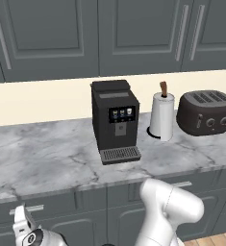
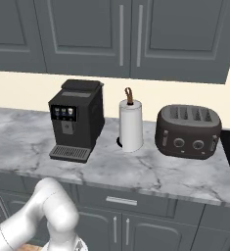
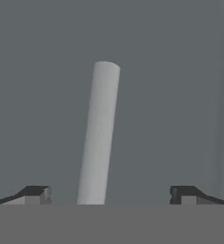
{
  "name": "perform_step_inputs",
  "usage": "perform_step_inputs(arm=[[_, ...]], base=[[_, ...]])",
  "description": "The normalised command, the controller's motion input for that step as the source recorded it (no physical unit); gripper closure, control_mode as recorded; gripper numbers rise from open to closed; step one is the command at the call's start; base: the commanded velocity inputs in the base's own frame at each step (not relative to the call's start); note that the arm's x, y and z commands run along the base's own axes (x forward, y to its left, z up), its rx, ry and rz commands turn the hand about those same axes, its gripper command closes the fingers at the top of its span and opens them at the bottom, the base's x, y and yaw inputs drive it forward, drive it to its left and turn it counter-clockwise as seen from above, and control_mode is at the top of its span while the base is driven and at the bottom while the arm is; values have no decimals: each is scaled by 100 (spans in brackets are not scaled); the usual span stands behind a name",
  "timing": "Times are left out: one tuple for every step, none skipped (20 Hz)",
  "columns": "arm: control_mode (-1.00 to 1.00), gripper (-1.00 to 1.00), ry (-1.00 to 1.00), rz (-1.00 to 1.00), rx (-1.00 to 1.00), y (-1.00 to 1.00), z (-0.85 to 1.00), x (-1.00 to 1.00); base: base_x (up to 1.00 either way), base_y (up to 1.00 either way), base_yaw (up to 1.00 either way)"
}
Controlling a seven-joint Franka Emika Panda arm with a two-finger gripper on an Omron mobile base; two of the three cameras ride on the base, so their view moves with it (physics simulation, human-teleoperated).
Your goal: Take the pizza cutter from the drawer on the left and place it on the dining counter for cutting.
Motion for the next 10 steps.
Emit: perform_step_inputs(arm=[[-100,-100,-13,1,1,0,-55,16],[-100,-100,-13,1,1,0,-56,16],[-100,-100,-13,1,1,0,-54,14],[-100,-100,-13,1,1,0,-56,14],[-100,-100,-13,1,1,0,-58,13],[-100,-100,-13,1,2,0,-62,6],[-100,-100,-13,1,1,0,-67,4],[-100,-100,-13,1,2,0,-65,4],[-100,-100,-14,1,1,0,-62,8],[-100,-100,-13,1,1,0,-57,15]], base=[[0,0,0],[0,0,0],[0,0,0],[0,0,0],[0,0,0],[0,0,0],[0,0,0],[0,0,0],[0,0,0],[0,0,0]])
